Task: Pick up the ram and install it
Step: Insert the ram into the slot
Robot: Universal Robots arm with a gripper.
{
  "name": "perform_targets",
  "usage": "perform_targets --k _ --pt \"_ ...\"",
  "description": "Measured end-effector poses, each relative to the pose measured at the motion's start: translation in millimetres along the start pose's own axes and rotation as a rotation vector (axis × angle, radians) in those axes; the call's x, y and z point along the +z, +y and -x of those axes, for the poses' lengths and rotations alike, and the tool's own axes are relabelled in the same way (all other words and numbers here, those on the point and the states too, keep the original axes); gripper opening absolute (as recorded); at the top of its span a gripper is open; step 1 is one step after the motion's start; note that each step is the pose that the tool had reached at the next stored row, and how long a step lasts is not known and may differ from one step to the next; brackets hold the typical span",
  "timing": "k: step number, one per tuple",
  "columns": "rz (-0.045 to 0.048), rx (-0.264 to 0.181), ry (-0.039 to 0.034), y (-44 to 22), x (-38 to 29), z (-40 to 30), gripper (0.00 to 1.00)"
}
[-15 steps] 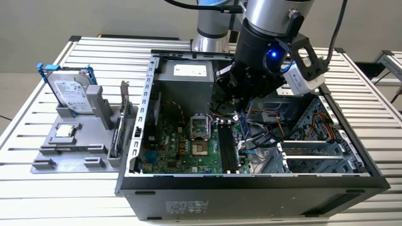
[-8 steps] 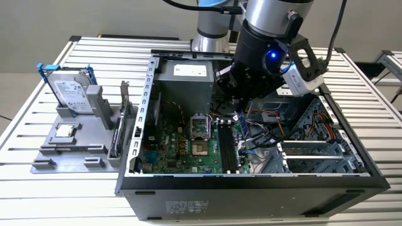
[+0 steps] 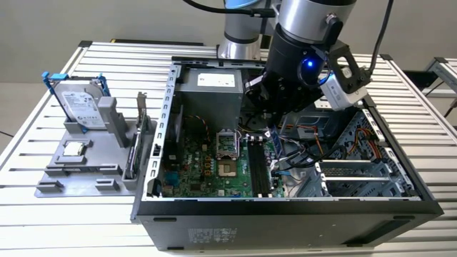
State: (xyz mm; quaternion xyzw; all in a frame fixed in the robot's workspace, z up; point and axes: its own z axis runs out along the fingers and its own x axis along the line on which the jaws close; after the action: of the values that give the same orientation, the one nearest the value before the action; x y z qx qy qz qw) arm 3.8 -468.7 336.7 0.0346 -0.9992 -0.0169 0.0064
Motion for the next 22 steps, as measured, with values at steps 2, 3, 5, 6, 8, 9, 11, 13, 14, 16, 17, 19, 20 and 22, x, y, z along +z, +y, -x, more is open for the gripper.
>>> perform_targets --k 2,3,5,6,8,9,11,13,14,16,17,19,20,22 --pt "0.0000 0.000 0.0000 0.2 0.5 0.1 0.00" --pt "-0.0001 0.000 0.0000 0.3 0.8 0.1 0.00" --pt "-0.0001 0.000 0.0000 0.4 1.3 0.2 0.00" --pt "-0.0001 0.000 0.0000 0.5 1.6 0.2 0.00" --pt "0.0000 0.001 0.0000 0.7 2.3 0.3 0.00" --pt "0.0000 0.001 0.0000 0.8 2.5 0.3 0.00" --pt "0.0000 0.001 0.0000 1.0 3.1 0.4 0.00" --pt "0.0000 0.001 0.0000 1.1 3.7 0.7 0.00" --pt "0.0000 0.001 0.0000 1.2 4.0 0.9 0.00" --pt "0.0002 0.001 -0.0001 1.4 4.6 1.5 0.00" --pt "0.0001 0.001 -0.0001 1.6 4.8 1.8 0.00" --pt "0.0000 0.001 -0.0001 1.9 5.2 2.8 0.00" --pt "0.0001 0.001 -0.0001 2.0 5.4 3.3 0.00" --pt "0.0000 0.001 -0.0001 2.3 5.8 4.5 0.00"
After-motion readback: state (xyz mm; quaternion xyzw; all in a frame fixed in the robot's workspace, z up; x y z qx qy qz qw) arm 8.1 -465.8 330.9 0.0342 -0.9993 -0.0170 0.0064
